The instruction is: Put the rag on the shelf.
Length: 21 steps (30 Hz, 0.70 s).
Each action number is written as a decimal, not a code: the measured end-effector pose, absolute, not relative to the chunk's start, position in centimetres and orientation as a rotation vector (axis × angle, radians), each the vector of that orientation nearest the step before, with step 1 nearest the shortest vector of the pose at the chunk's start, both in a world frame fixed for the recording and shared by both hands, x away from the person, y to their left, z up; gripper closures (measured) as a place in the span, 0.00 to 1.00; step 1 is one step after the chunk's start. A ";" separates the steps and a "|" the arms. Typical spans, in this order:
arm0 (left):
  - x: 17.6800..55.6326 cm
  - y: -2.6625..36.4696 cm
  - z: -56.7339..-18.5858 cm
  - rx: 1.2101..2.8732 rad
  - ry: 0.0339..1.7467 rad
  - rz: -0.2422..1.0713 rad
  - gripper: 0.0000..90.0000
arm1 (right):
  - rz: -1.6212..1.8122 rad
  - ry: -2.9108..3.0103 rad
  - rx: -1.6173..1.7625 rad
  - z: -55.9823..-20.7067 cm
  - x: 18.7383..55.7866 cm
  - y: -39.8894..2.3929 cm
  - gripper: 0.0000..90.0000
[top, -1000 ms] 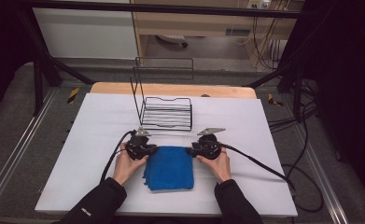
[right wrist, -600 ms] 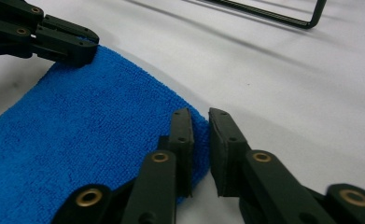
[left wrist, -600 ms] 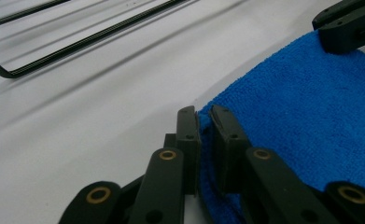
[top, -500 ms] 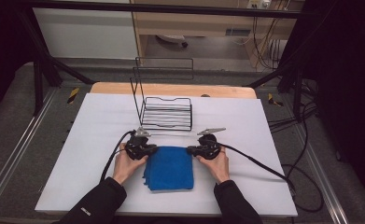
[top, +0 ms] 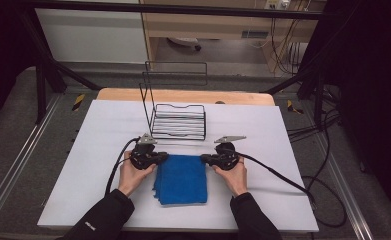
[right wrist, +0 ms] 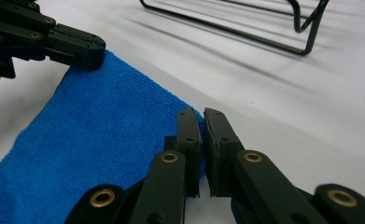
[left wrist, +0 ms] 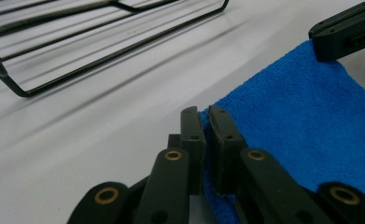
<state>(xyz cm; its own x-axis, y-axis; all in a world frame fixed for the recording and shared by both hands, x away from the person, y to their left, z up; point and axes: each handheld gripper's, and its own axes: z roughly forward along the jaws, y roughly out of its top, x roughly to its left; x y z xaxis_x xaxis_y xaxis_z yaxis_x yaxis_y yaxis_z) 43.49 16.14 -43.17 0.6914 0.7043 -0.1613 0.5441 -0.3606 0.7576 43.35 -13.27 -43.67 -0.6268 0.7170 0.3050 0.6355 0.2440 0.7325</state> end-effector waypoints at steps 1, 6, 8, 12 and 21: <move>43.4 16.2 -42.9 2.049 0.951 0.241 0.95 | 1.353 2.398 1.308 -43.5 43.2 -13.3 0.95; 43.0 16.4 -41.9 2.026 0.926 0.262 0.95 | 1.399 2.371 1.282 -42.6 42.8 -13.6 0.96; 42.8 16.5 -41.5 2.025 0.916 0.275 0.95 | 1.407 2.363 1.265 -42.3 42.6 -13.6 0.96; 42.5 16.6 -40.8 2.009 0.900 0.288 0.95 | 1.428 2.347 1.236 -41.5 42.3 -13.6 0.96; 41.6 16.7 -39.7 1.984 0.879 0.315 0.95 | 1.469 2.310 1.195 -40.5 41.8 -13.8 0.96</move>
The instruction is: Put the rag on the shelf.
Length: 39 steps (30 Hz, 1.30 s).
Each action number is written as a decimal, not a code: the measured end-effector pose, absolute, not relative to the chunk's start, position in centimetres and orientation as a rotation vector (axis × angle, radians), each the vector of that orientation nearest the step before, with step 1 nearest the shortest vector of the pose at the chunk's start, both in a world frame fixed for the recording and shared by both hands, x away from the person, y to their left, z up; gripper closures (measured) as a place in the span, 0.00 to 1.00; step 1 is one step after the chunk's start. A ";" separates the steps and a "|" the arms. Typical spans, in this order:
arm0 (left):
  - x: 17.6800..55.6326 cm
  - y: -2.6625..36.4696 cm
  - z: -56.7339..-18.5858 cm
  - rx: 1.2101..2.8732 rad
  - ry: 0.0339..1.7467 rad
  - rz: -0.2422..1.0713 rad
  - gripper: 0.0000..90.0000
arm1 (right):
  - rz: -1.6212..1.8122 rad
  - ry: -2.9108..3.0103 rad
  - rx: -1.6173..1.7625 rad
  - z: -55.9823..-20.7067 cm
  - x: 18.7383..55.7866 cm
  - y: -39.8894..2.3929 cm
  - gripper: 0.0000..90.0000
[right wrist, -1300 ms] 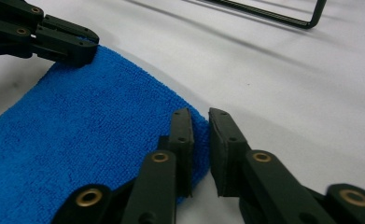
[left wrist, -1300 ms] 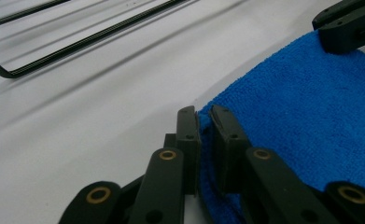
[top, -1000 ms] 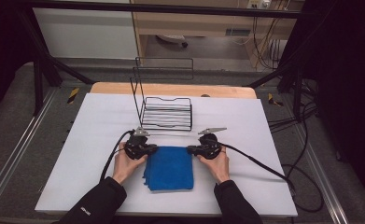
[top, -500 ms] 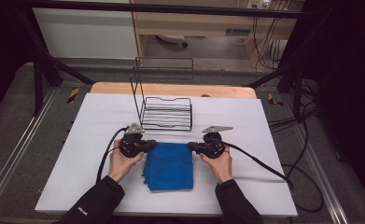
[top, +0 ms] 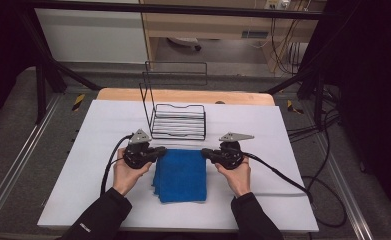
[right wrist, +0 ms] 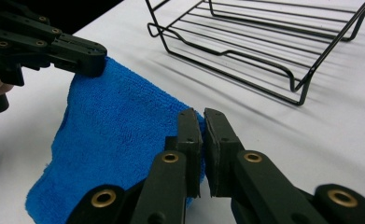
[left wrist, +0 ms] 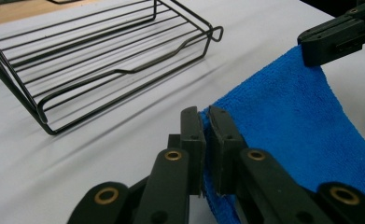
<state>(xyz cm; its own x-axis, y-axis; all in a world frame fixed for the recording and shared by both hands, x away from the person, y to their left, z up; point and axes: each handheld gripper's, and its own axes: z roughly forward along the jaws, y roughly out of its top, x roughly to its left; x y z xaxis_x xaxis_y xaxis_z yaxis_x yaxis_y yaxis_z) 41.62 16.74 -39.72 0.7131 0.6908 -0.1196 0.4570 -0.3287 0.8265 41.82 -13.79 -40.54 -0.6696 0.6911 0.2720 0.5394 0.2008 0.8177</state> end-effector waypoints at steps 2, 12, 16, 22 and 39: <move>41.5 16.8 -39.5 1.974 0.873 0.317 0.95 | 1.473 2.303 1.184 -40.3 41.7 -13.9 0.96; 40.7 17.1 -38.3 1.939 0.866 0.357 0.95 | 1.501 2.276 1.108 -39.0 41.2 -13.8 0.96; 40.4 17.1 -37.8 1.921 0.864 0.360 0.95 | 1.524 2.258 1.088 -38.4 41.0 -13.9 0.96; 40.0 17.0 -37.1 1.901 0.854 0.376 0.95 | 1.542 2.233 1.056 -37.6 40.6 -14.0 0.96; 38.9 17.4 -35.2 1.832 0.829 0.411 0.95 | 1.576 2.172 0.950 -35.2 39.4 -14.1 0.96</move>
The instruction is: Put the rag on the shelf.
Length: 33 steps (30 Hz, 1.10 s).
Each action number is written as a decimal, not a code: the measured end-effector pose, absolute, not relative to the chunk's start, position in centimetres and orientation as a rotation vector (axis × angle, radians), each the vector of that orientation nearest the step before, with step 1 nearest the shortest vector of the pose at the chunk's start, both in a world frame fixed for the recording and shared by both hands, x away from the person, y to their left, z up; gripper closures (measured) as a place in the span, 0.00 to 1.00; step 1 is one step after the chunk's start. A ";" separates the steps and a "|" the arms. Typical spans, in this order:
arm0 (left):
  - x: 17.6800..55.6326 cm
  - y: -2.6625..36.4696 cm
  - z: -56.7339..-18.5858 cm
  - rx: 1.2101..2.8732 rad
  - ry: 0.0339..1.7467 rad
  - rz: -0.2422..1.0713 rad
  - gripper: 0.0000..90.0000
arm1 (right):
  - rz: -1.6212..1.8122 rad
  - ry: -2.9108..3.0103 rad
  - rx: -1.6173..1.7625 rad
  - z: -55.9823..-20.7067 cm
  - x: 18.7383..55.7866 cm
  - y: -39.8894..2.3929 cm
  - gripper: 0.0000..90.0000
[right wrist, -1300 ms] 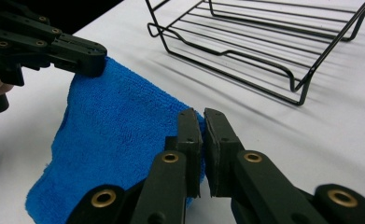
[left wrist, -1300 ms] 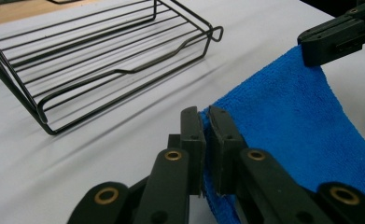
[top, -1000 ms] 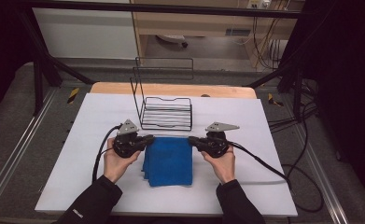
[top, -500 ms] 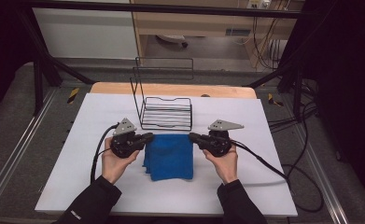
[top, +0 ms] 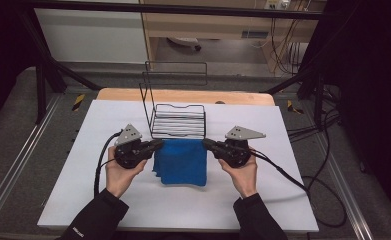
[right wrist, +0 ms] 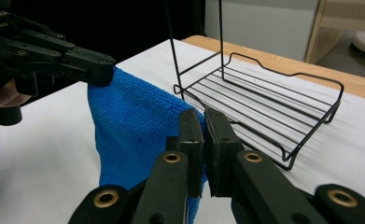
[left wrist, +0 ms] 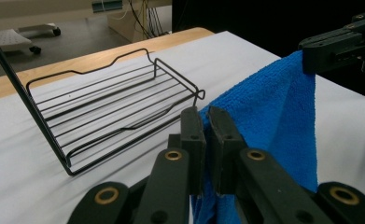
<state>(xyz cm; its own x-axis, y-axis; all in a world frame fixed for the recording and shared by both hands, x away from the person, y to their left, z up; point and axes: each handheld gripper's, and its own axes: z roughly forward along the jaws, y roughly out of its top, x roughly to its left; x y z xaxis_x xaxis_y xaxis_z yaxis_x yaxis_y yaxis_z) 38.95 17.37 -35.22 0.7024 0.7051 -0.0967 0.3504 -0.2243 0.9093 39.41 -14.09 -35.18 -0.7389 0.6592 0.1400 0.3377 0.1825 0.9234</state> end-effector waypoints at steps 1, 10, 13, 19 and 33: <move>38.9 17.4 -35.1 1.829 0.827 0.414 0.95 | 1.576 2.172 0.950 -35.2 39.4 -14.1 0.96; 38.3 17.6 -33.8 1.787 0.807 0.439 0.95 | 1.601 2.138 0.914 -34.3 38.9 -14.1 0.96; 38.1 17.7 -33.4 1.775 0.803 0.447 0.95 | 1.614 2.124 0.898 -33.8 38.7 -14.1 0.97; 38.0 17.6 -32.8 1.758 0.801 0.453 0.95 | 1.621 2.100 0.880 -33.1 38.3 -14.1 0.97; 38.2 17.4 -30.7 1.713 0.774 0.473 0.95 | 1.633 2.026 0.842 -31.0 38.1 -14.3 0.97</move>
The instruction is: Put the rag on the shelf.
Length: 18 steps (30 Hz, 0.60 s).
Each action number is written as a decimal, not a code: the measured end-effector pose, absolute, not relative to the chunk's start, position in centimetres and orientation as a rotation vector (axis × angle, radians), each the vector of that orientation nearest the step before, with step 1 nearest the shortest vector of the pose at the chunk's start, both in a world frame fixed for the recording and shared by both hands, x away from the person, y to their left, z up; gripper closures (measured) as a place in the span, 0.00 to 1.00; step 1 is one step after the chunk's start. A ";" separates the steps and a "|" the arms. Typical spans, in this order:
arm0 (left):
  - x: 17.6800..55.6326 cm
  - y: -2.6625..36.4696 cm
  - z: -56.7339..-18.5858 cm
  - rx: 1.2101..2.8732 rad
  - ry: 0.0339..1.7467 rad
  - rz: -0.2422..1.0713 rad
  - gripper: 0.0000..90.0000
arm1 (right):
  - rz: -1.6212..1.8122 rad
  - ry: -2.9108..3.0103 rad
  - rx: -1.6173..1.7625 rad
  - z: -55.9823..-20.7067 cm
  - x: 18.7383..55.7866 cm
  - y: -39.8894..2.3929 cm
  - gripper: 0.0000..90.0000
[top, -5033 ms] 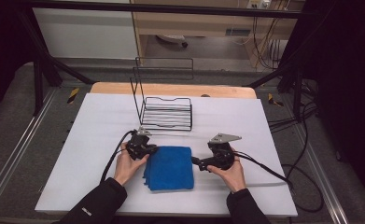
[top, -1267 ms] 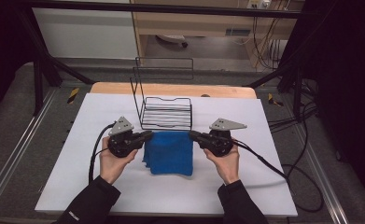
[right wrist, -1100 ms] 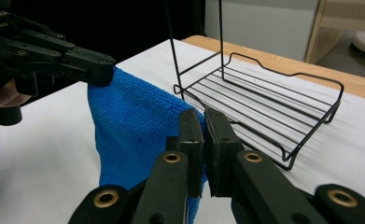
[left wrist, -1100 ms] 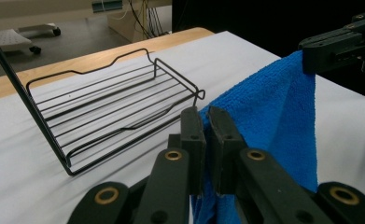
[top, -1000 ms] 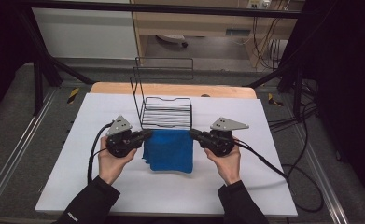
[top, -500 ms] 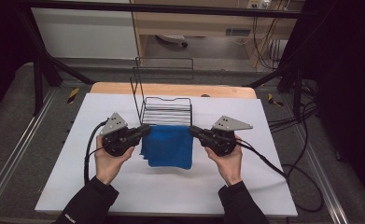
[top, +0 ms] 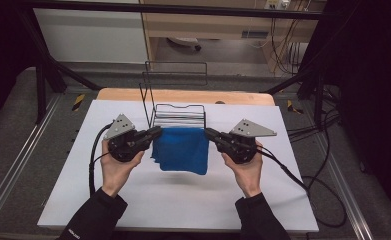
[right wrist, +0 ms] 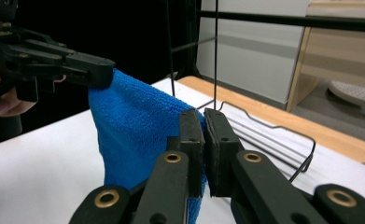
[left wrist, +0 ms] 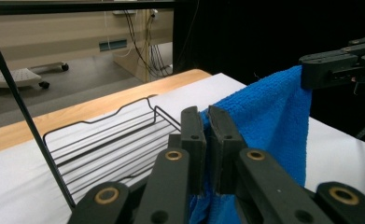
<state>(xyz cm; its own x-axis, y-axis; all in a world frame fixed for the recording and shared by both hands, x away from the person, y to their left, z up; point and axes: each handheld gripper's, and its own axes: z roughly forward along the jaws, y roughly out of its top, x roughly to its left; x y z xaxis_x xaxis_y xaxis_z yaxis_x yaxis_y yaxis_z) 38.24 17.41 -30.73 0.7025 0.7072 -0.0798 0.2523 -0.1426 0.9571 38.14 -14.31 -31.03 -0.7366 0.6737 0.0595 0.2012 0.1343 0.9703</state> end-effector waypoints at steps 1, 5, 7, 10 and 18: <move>38.3 17.4 -30.6 1.712 0.772 0.474 0.95 | 1.621 2.012 0.836 -30.6 38.2 -14.2 0.97; 38.6 17.4 -30.0 1.697 0.771 0.485 0.95 | 1.611 1.992 0.816 -29.8 38.3 -14.1 0.97; 38.8 17.4 -29.6 1.690 0.771 0.488 0.95 | 1.610 1.981 0.810 -29.3 38.4 -14.0 0.97; 39.0 17.5 -29.1 1.675 0.767 0.496 0.95 | 1.605 1.961 0.798 -28.7 38.4 -13.7 0.97; 39.6 17.9 -27.9 1.620 0.768 0.502 0.95 | 1.612 1.909 0.785 -27.3 38.7 -13.2 0.97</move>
